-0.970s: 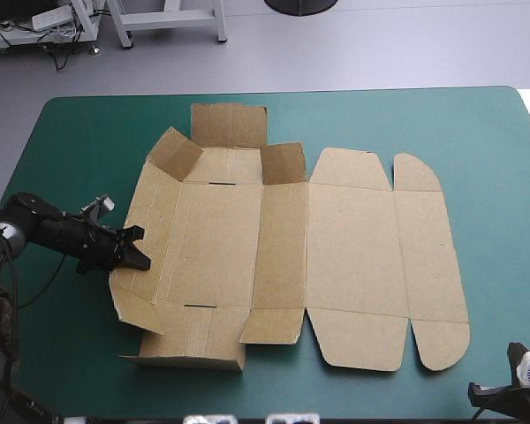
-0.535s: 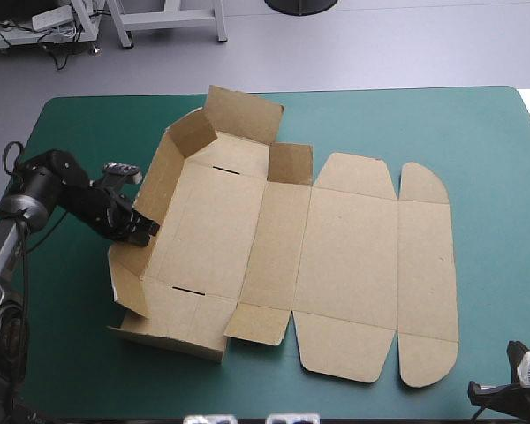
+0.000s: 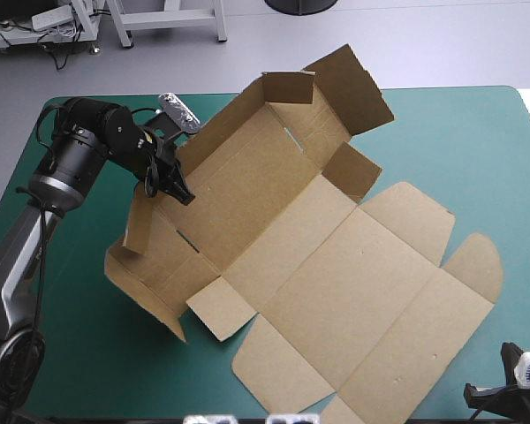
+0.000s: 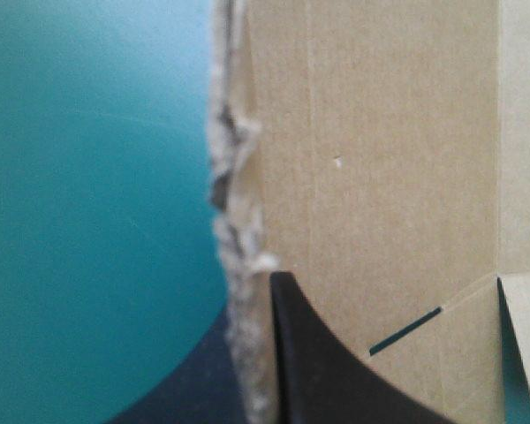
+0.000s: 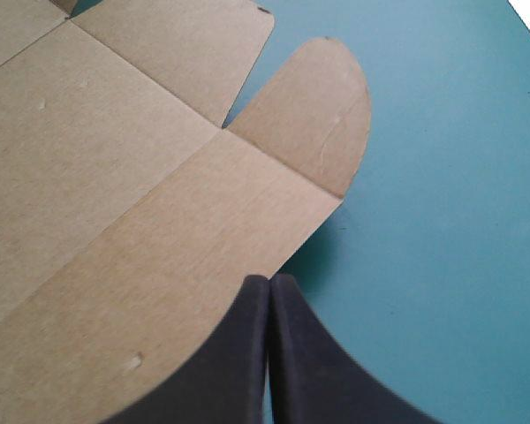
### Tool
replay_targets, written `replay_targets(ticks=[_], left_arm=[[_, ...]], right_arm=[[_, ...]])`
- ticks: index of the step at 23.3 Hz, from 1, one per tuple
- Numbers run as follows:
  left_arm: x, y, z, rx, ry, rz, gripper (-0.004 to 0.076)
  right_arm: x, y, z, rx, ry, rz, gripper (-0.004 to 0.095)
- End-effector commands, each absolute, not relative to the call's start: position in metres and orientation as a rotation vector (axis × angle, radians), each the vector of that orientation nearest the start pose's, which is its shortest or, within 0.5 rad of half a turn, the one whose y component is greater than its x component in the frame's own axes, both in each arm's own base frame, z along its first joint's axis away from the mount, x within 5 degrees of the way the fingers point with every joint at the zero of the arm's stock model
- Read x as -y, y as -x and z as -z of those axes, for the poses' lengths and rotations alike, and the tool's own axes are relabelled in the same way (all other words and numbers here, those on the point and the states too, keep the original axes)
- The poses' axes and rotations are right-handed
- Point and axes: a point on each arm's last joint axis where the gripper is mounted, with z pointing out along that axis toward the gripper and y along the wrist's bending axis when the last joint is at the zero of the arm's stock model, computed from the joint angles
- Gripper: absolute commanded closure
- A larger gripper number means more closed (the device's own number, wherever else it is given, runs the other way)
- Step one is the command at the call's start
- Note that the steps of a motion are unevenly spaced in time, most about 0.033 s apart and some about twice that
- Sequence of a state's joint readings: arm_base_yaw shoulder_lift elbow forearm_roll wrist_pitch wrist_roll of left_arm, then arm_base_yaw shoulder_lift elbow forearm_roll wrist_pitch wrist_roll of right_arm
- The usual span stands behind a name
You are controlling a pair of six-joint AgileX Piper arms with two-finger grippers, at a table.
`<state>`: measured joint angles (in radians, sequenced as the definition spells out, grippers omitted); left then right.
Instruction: Fold the box
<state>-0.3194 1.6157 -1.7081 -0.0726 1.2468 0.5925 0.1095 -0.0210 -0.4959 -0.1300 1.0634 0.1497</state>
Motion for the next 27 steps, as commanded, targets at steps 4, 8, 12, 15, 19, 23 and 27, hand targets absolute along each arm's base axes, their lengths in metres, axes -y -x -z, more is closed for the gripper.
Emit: replay_targets(ticks=[4, 8, 12, 15, 19, 23, 27], left_arm=[[0.125, -0.302, -0.432, -2.084, -1.327, -0.138, 0.0734], [0.150, -0.291, -0.436, -1.916, -1.527, -0.492, 0.0734], [0.185, -0.276, -0.446, -1.700, -1.586, -0.604, 0.0734], [0.210, -0.261, -0.450, -1.581, -1.603, -0.615, 0.0734], [0.220, -0.255, -0.449, -1.561, -1.608, -0.568, 0.0734], [0.224, -0.258, -0.434, -1.563, -1.614, -0.571, 0.0734], [0.224, -0.263, -0.421, -1.550, -1.617, -0.644, 0.0734]], right_arm=[[0.011, 0.006, -0.287, -1.950, -0.033, -0.008, 0.0925], [0.011, 0.006, -0.287, -1.950, -0.033, -0.008, 0.0925], [0.011, 0.003, -0.287, -1.971, -0.032, -0.005, 0.0925], [0.010, -0.002, -0.288, -1.998, -0.030, -0.002, 0.0924], [0.010, -0.007, -0.288, -2.025, -0.028, 0.002, 0.0925], [0.009, -0.009, -0.289, -2.021, -0.026, -0.002, 0.0925], [0.008, -0.009, -0.290, -2.004, -0.029, -0.024, 0.0925]])
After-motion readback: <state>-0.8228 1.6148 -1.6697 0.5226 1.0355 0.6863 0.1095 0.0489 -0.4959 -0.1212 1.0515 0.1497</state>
